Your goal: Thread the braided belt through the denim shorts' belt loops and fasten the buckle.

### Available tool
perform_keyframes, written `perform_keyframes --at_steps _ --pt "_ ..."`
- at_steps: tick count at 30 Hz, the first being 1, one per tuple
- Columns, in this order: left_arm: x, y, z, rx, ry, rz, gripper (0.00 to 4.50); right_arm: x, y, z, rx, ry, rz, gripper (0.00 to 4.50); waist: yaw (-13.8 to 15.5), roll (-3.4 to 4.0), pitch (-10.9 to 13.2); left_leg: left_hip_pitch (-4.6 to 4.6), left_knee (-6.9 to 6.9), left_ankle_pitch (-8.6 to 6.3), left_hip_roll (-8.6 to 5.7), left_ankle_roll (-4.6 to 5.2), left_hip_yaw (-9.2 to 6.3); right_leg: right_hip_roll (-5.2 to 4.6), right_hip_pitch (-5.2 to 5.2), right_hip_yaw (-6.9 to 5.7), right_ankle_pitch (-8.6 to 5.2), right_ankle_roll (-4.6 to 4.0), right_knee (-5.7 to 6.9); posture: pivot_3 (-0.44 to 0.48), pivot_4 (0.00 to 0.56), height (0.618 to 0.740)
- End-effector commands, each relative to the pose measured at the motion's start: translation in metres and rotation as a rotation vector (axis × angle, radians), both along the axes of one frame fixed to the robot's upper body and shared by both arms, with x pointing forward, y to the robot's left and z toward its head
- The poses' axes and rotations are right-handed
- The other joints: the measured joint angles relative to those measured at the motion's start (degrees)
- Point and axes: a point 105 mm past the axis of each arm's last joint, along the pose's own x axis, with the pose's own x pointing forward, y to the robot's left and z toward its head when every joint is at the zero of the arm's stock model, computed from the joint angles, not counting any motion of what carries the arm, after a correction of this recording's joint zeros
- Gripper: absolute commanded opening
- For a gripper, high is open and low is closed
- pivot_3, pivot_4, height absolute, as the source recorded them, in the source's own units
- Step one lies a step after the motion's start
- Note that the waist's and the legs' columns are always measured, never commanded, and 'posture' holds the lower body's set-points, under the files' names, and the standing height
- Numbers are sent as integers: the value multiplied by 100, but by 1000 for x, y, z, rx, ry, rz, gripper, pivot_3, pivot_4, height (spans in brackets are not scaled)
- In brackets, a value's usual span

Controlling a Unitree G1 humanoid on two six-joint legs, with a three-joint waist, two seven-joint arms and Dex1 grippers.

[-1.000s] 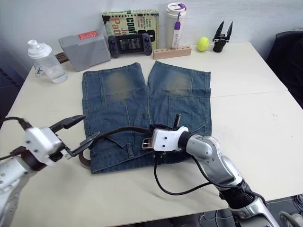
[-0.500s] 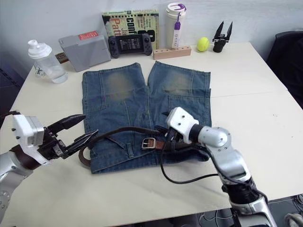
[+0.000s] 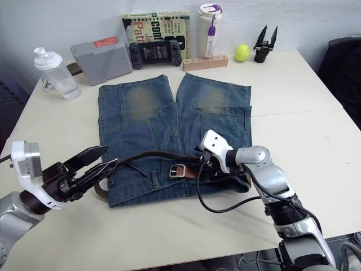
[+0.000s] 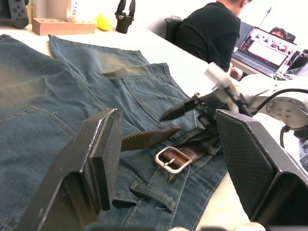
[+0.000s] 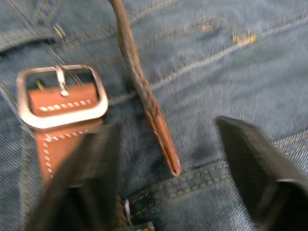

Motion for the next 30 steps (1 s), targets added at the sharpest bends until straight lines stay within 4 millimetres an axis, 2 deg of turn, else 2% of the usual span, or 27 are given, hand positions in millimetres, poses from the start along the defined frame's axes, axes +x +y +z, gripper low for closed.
perform_keyframes --at_steps 1,2,4,9,11,13,15,20,23,26,30 --pt "-4 -4 6 2 -28 -2 3371 3 6 7 18 -21 17 1457 -7 0 0 0 0 0 0 0 0 1 0 0 0 0 0 0 150 722" --pt "-4 -4 6 3 -27 0 3371 4 7 7 23 -19 15 778 -6 0 0 0 0 0 1 0 1 2 0 0 0 0 0 0 150 722" --pt "-4 -5 4 11 -20 0 3371 5 8 8 32 -20 16 38 -4 0 0 0 0 0 0 0 2 1 0 0 0 0 0 0 150 722" --pt "-4 -12 -1 19 15 -14 3371 5 11 20 11 -116 42 38 -2 0 0 0 0 0 0 0 4 2 0 0 0 0 0 0 150 722" --pt "-4 -19 -1 -59 64 -31 3371 0 16 37 -63 -347 120 38 -1 0 0 0 0 0 0 0 4 2 0 -1 0 0 0 0 150 722" --pt "-6 -27 -3 -175 129 -56 3371 1 19 53 -162 -627 118 38 1 0 0 0 0 0 0 0 5 1 0 0 0 0 -1 0 150 722" --pt "-4 -33 -9 -282 221 -56 3371 -3 27 60 -230 -834 134 38 -2 0 0 0 0 0 0 0 4 1 0 0 0 0 -1 0 150 722" --pt "-8 -50 -17 -541 428 -125 3371 -18 46 67 -238 -1096 153 38 -7 0 0 1 0 0 -1 0 -1 -6 0 7 0 0 0 0 150 722" --pt "7 -49 -20 -749 561 -62 3371 -26 51 68 -232 -1243 142 38 -10 -1 -1 3 0 0 2 -1 -2 -4 0 7 0 0 3 0 150 722" --pt "32 -36 -24 -1016 626 85 3371 -30 53 65 -211 -1295 115 38 22 -3 -3 0 12 0 -1 0 -10 -11 3 10 0 0 4 0 150 722" --pt "41 -37 -29 -1084 697 166 3371 -33 54 63 -205 -1340 108 38 31 -12 -7 10 36 0 2 0 -30 -1 52 4 0 0 -7 0 150 722"
